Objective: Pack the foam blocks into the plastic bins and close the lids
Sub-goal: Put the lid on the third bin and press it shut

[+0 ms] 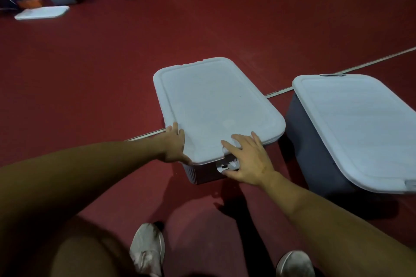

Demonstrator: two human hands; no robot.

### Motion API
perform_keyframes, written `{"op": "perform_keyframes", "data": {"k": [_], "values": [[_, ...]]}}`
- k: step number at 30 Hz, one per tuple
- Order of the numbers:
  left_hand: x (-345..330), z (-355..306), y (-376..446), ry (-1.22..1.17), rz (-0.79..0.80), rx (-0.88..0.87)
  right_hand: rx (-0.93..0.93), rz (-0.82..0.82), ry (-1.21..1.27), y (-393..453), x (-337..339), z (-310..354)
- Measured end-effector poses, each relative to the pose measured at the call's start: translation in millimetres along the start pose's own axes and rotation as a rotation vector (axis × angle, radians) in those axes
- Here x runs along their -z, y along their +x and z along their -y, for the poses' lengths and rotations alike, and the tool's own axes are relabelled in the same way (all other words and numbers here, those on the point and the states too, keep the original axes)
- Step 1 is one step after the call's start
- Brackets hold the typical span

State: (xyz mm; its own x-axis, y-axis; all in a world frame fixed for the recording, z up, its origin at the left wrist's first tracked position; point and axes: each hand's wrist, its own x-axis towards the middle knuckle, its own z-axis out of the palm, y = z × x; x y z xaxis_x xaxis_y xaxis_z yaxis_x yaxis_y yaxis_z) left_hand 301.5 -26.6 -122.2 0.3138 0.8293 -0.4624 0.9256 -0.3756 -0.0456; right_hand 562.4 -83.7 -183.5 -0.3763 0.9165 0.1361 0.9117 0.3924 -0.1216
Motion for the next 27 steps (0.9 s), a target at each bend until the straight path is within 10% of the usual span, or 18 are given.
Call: {"op": "perform_keyframes", "data": {"k": [27], "values": [[-7,2,-2,0.205,-0.082,-0.114,-0.085,0.224,-0.284,17,-16,2]]}}
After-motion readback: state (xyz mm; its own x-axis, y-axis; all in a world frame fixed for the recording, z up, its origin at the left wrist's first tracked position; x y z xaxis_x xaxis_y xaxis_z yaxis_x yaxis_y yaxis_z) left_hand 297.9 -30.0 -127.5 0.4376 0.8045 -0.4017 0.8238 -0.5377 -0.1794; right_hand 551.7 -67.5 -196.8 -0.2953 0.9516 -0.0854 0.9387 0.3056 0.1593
